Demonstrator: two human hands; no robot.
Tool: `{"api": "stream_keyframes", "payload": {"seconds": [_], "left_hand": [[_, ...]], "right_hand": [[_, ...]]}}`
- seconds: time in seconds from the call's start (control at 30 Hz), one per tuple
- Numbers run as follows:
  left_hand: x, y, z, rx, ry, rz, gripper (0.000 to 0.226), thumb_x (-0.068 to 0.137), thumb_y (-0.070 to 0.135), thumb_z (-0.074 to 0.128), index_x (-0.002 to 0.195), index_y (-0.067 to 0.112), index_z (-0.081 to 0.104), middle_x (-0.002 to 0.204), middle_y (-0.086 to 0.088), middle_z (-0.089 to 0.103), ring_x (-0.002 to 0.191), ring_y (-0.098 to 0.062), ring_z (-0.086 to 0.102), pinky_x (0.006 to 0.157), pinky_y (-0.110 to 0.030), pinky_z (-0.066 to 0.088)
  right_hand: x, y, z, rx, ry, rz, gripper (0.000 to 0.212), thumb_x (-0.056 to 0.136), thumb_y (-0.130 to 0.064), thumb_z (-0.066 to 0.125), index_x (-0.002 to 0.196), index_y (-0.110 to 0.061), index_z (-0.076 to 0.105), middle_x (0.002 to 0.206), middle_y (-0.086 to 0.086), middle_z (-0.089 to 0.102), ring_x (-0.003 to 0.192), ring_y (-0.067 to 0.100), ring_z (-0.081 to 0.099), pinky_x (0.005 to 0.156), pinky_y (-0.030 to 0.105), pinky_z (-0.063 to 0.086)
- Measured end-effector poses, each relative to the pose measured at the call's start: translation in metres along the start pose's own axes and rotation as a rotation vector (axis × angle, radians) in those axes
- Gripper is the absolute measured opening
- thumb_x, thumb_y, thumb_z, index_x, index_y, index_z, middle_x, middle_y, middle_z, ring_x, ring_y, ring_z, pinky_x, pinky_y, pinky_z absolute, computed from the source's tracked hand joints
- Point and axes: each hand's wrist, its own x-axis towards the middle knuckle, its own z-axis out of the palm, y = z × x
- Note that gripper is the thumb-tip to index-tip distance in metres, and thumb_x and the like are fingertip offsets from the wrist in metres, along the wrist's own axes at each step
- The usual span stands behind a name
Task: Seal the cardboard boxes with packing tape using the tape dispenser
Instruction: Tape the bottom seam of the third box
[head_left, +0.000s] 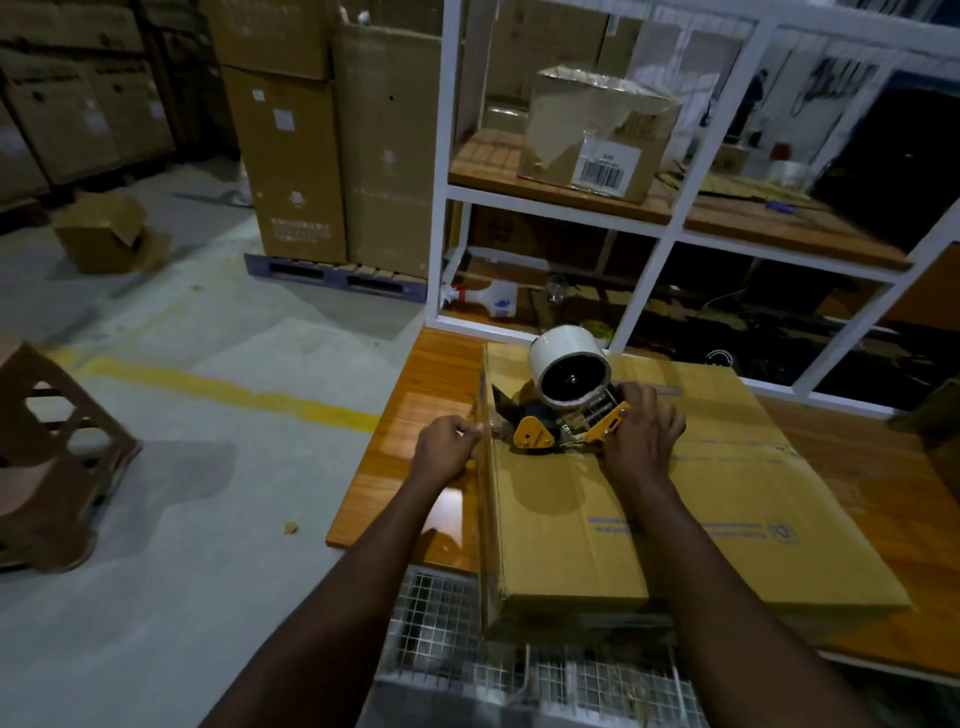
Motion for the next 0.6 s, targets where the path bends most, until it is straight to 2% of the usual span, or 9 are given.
{"api": "stream_keyframes", "payload": {"seconds": [0.1, 0.2, 0.27, 0.3, 0.37, 0.43, 0.47, 0.53, 0.6], "left_hand": [[-0.004, -0.006, 0.009, 0.07, -0.028, -0.057, 0.043, 0.093, 0.062, 0.05, 0.098, 0.019, 0.05, 0.079, -0.006, 0.067, 0.064, -0.027, 0.066, 0.055, -0.04, 0.057], [-0.008, -0.019, 0.008, 0.166, -0.134, -0.188, 0.068, 0.083, 0.076, 0.05, 0.116, 0.018, 0.038, 0.099, -0.01, 0.058, 0.078, -0.032, 0.064, 0.042, -0.03, 0.046], [-0.011, -0.033, 0.01, 0.19, -0.161, -0.235, 0.071, 0.08, 0.073, 0.058, 0.121, 0.018, 0.039, 0.107, -0.007, 0.046, 0.086, -0.032, 0.059, 0.042, -0.029, 0.044], [-0.013, -0.037, 0.013, 0.158, -0.153, -0.232, 0.064, 0.084, 0.064, 0.062, 0.123, 0.018, 0.043, 0.109, -0.007, 0.049, 0.085, -0.029, 0.059, 0.045, -0.031, 0.046], [-0.017, -0.035, 0.019, 0.02, -0.033, -0.138, 0.042, 0.095, 0.039, 0.059, 0.13, 0.015, 0.051, 0.111, -0.011, 0.065, 0.084, -0.024, 0.063, 0.062, -0.033, 0.051], [-0.025, -0.02, 0.024, -0.183, 0.128, -0.051, 0.038, 0.101, 0.026, 0.049, 0.137, 0.015, 0.053, 0.123, -0.008, 0.065, 0.1, -0.019, 0.063, 0.08, -0.032, 0.05], [-0.032, -0.009, 0.026, -0.277, 0.117, -0.02, 0.041, 0.102, 0.029, 0.046, 0.142, 0.019, 0.049, 0.126, -0.003, 0.063, 0.106, -0.016, 0.061, 0.084, -0.031, 0.048], [-0.046, 0.0, 0.037, -0.34, -0.092, 0.037, 0.06, 0.097, 0.053, 0.04, 0.152, 0.031, 0.033, 0.143, -0.001, 0.05, 0.124, -0.018, 0.052, 0.1, -0.037, 0.045], [-0.052, -0.005, 0.046, -0.142, -0.252, 0.05, 0.085, 0.084, 0.072, 0.037, 0.157, 0.035, 0.011, 0.164, -0.001, 0.018, 0.148, -0.026, 0.021, 0.116, -0.054, 0.026]], "right_hand": [[0.0, 0.003, 0.002, -0.011, -0.008, -0.007, 0.05, 0.07, -0.012, 0.061, 0.118, -0.023, 0.05, 0.114, 0.005, 0.05, 0.099, 0.033, 0.046, 0.097, 0.048, 0.026], [-0.001, 0.007, 0.0, -0.015, -0.021, -0.003, 0.055, 0.068, -0.009, 0.064, 0.12, -0.024, 0.05, 0.117, 0.006, 0.05, 0.104, 0.034, 0.047, 0.101, 0.049, 0.024], [-0.001, 0.009, 0.0, -0.014, -0.017, -0.011, 0.054, 0.07, -0.011, 0.065, 0.12, -0.023, 0.05, 0.117, 0.007, 0.05, 0.106, 0.035, 0.047, 0.102, 0.049, 0.024], [-0.002, 0.009, 0.0, -0.012, -0.018, -0.014, 0.052, 0.071, -0.013, 0.065, 0.12, -0.023, 0.05, 0.118, 0.007, 0.051, 0.106, 0.035, 0.047, 0.102, 0.049, 0.024], [-0.001, 0.008, 0.0, -0.007, -0.016, -0.014, 0.049, 0.074, -0.015, 0.063, 0.12, -0.022, 0.05, 0.117, 0.007, 0.051, 0.106, 0.034, 0.047, 0.102, 0.049, 0.024], [-0.001, 0.008, 0.0, -0.004, -0.013, -0.01, 0.05, 0.073, -0.012, 0.064, 0.121, -0.022, 0.05, 0.117, 0.007, 0.052, 0.106, 0.035, 0.047, 0.102, 0.049, 0.025], [-0.001, 0.008, -0.001, -0.002, -0.011, -0.012, 0.051, 0.073, -0.011, 0.064, 0.121, -0.021, 0.051, 0.117, 0.008, 0.052, 0.106, 0.035, 0.047, 0.102, 0.049, 0.025], [-0.002, 0.009, -0.001, -0.004, -0.009, -0.02, 0.053, 0.072, -0.009, 0.064, 0.122, -0.02, 0.051, 0.118, 0.009, 0.052, 0.105, 0.036, 0.047, 0.102, 0.049, 0.025], [-0.002, 0.009, -0.001, -0.013, -0.022, -0.022, 0.052, 0.073, -0.011, 0.064, 0.122, -0.019, 0.051, 0.118, 0.009, 0.052, 0.105, 0.035, 0.047, 0.102, 0.049, 0.025]]}}
